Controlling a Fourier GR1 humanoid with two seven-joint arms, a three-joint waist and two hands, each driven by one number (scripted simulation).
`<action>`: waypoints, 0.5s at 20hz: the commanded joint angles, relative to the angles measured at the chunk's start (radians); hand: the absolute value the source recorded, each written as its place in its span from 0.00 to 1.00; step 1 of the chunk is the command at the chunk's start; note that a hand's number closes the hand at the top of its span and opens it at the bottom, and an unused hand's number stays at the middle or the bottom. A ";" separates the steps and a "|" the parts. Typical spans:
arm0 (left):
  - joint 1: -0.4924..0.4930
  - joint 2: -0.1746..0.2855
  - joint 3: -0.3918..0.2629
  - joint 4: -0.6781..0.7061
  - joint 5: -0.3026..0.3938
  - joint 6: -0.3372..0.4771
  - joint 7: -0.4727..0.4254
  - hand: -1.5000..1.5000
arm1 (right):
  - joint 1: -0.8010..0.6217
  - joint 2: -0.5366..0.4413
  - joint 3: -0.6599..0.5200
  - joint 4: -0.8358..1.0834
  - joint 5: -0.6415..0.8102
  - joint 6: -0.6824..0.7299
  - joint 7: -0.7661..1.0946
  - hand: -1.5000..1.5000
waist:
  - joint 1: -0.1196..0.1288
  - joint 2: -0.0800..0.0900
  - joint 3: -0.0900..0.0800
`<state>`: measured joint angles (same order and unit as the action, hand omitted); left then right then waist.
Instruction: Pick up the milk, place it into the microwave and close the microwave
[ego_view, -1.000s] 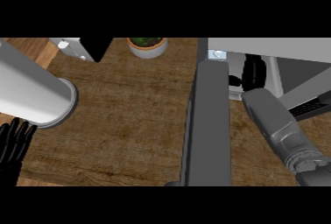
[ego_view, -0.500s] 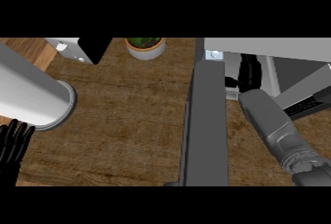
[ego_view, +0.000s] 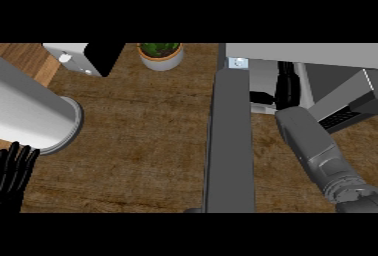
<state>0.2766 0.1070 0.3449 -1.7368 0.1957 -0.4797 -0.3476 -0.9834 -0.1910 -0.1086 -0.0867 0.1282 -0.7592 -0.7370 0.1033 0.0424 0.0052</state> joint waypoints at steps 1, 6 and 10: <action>0.032 -0.014 -0.015 -0.043 0.007 0.001 0.037 0.00 | 0.015 -0.030 -0.016 -0.010 -0.014 0.105 -0.033 0.00 | -0.017 -0.009 0.000; 0.049 0.014 0.033 0.024 0.015 -0.035 -0.038 0.00 | 0.063 0.031 -0.059 -0.048 -0.061 0.200 -0.116 0.00 | -0.036 -0.017 -0.002; 0.075 -0.043 -0.017 -0.061 -0.039 0.015 -0.008 0.00 | 0.115 0.072 -0.070 -0.066 -0.077 0.265 -0.166 0.00 | -0.065 -0.030 -0.003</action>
<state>0.3350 0.0848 0.3387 -1.7671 0.1768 -0.4844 -0.3637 -0.8930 -0.1507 -0.1641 -0.1351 0.0702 -0.5719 -0.8639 0.0617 0.0234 0.0036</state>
